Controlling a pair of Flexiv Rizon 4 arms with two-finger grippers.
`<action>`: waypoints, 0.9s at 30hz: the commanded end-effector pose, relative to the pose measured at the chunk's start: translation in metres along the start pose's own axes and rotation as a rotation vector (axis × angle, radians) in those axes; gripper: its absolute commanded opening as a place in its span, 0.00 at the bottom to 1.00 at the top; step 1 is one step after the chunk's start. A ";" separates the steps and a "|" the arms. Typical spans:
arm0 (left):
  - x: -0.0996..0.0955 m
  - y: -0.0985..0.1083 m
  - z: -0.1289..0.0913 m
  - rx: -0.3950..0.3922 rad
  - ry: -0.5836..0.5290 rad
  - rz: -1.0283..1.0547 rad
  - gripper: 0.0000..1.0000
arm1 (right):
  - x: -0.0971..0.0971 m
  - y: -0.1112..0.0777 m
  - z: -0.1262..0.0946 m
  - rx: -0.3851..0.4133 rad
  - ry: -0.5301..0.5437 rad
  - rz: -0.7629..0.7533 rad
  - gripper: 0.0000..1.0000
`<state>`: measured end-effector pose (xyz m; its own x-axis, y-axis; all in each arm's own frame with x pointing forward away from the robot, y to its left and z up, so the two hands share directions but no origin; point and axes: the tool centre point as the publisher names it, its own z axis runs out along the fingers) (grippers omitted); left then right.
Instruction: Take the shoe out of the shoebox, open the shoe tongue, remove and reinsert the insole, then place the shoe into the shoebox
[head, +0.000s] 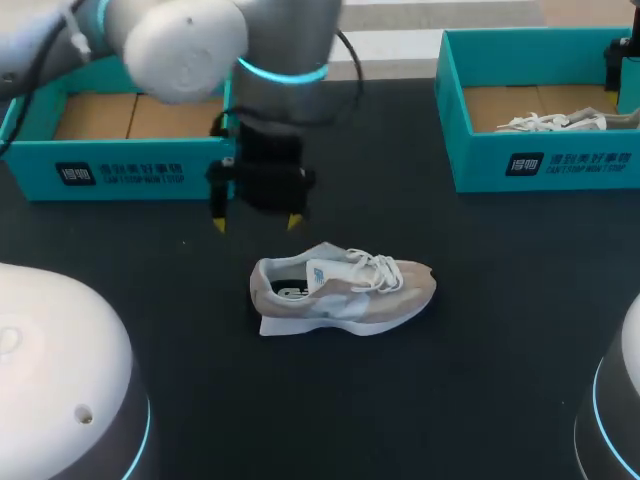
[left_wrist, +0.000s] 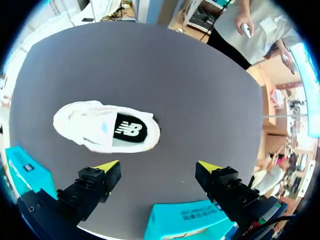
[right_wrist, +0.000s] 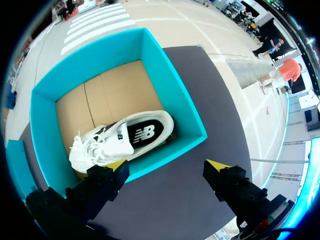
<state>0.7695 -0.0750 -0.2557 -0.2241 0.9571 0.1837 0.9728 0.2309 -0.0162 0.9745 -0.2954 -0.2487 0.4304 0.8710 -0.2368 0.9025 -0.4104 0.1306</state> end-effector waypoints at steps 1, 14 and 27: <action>0.049 0.002 0.000 0.221 -0.332 -0.146 1.00 | 0.000 0.000 0.000 -0.001 0.001 0.000 1.00; 0.060 -0.001 0.013 0.309 -0.355 -0.098 1.00 | 0.000 0.000 0.000 -0.001 0.001 0.000 1.00; 0.120 -0.001 0.004 0.540 -0.535 -0.393 1.00 | 0.000 0.000 0.000 -0.001 0.001 0.000 1.00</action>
<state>0.7445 0.0243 -0.2393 -0.5080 0.8588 -0.0660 0.7678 0.4168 -0.4867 0.9745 -0.2954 -0.2487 0.4303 0.8711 -0.2368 0.9025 -0.4104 0.1306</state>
